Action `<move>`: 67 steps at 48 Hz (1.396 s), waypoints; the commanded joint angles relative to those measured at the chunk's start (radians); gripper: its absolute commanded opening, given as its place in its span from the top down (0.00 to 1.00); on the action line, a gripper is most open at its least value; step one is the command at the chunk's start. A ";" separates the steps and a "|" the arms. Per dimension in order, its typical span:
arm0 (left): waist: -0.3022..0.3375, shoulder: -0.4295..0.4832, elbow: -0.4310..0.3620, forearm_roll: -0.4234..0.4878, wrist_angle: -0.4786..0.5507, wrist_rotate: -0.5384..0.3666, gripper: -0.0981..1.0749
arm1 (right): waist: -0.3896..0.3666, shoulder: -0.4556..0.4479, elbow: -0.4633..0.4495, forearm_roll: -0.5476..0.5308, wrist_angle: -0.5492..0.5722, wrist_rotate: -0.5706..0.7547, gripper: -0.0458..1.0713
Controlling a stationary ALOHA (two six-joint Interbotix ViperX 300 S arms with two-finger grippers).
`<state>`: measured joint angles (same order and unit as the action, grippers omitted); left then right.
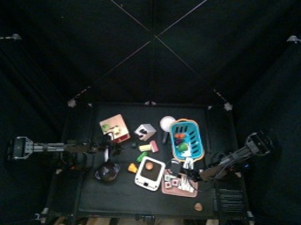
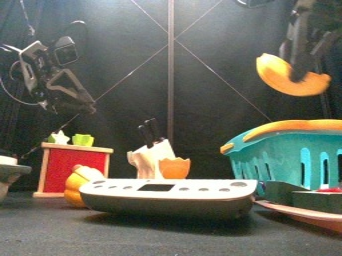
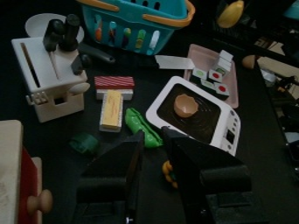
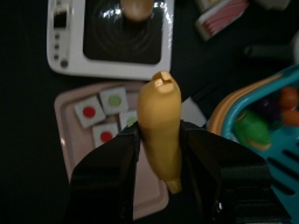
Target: Place banana in basket
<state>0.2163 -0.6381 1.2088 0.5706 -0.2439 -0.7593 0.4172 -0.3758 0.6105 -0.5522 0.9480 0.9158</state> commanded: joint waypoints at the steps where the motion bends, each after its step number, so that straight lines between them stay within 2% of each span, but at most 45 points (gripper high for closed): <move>1: 0.002 0.002 -0.014 0.000 -0.003 0.000 0.34 | -0.060 -0.081 -0.031 -0.092 -0.009 0.009 0.39; 5: 0.002 0.000 -0.015 -0.002 -0.003 0.000 0.34 | -0.121 -0.123 -0.017 -0.126 -0.012 0.025 0.39; 10: 0.002 0.000 -0.014 0.000 -0.003 0.000 0.34 | -0.245 -0.156 0.021 -0.120 -0.012 0.080 0.39; 18: 0.002 0.000 -0.028 0.002 -0.011 0.003 0.34 | -0.465 -0.178 0.104 0.012 -0.015 0.187 0.38; 27: 0.006 -0.002 -0.052 0.006 -0.061 0.044 0.34 | -0.586 -0.207 0.153 0.141 -0.015 0.193 0.38; 35: 0.031 -0.002 -0.087 -0.003 -0.126 0.118 0.34 | -0.676 -0.204 0.212 0.147 -0.015 0.196 0.38; 44: 0.087 0.000 -0.141 -0.017 -0.135 0.184 0.34 | -0.746 -0.178 0.233 0.163 -0.015 0.195 0.38; 52: 0.109 0.000 -0.094 -0.040 -0.141 0.201 0.34 | -0.770 -0.156 0.225 0.175 -0.015 0.195 0.36; 67: 0.114 -0.083 -0.064 -0.072 -0.146 0.204 0.34 | -0.778 -0.123 0.204 0.186 -0.014 0.198 0.18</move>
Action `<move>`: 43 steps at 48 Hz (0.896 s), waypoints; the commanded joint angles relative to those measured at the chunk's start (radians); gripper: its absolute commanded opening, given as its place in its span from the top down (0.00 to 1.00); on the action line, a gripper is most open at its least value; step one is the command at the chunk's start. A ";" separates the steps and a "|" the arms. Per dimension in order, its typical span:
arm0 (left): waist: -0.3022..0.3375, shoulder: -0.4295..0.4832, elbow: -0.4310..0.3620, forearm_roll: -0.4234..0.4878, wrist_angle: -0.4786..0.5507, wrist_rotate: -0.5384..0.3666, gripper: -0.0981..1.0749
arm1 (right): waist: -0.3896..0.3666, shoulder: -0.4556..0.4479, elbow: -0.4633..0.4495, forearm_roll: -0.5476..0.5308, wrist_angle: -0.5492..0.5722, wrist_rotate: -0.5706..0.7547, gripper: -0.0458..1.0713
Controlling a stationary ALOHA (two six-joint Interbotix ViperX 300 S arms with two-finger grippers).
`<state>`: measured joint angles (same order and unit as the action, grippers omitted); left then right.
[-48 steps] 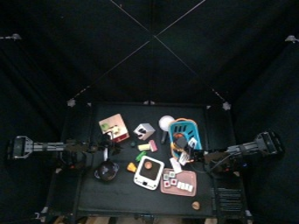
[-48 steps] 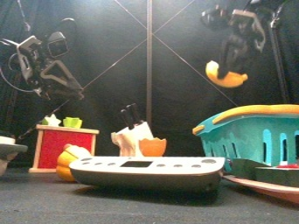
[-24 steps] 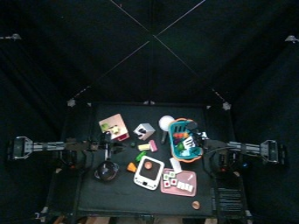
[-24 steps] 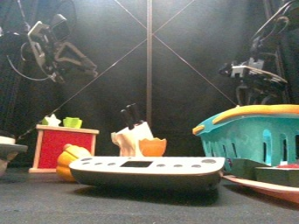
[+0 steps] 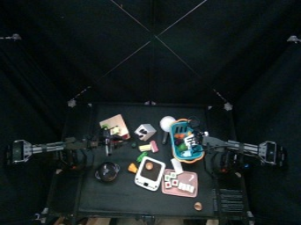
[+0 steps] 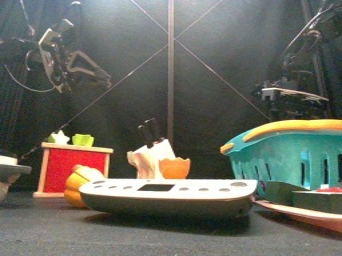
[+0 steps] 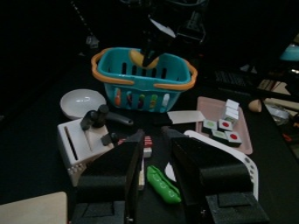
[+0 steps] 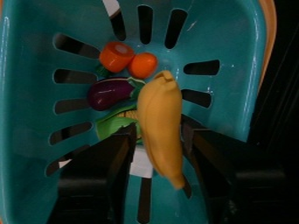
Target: Place banana in basket
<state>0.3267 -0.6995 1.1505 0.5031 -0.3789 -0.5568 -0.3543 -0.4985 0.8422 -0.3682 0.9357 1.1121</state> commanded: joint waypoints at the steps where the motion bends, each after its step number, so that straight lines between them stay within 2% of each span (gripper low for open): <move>1: 0.003 -0.028 -0.003 -0.005 -0.009 0.002 0.34 | -0.006 0.003 -0.029 0.002 -0.002 0.002 0.17; 8: 0.003 -0.069 0.014 -0.005 -0.009 0.000 0.34 | -0.006 0.018 -0.044 0.002 0.000 -0.003 0.12; 16: 0.003 -0.100 0.025 -0.006 -0.009 0.002 0.34 | 0.006 0.023 -0.064 0.026 0.000 -0.012 0.11; 26: 0.003 -0.098 0.025 -0.005 -0.009 0.000 0.34 | 0.049 0.021 -0.071 0.084 0.002 -0.109 0.11; 34: 0.003 -0.098 0.026 -0.006 -0.006 0.000 0.34 | 0.044 0.026 -0.067 0.138 0.002 -0.193 0.11; 43: 0.003 -0.098 0.029 -0.006 -0.005 0.000 0.34 | 0.041 0.026 -0.058 0.135 -0.009 -0.215 0.11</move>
<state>0.3267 -0.7992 1.1919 0.5001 -0.3789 -0.5568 -0.3114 -0.4633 0.7931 -0.2301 0.9357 0.8989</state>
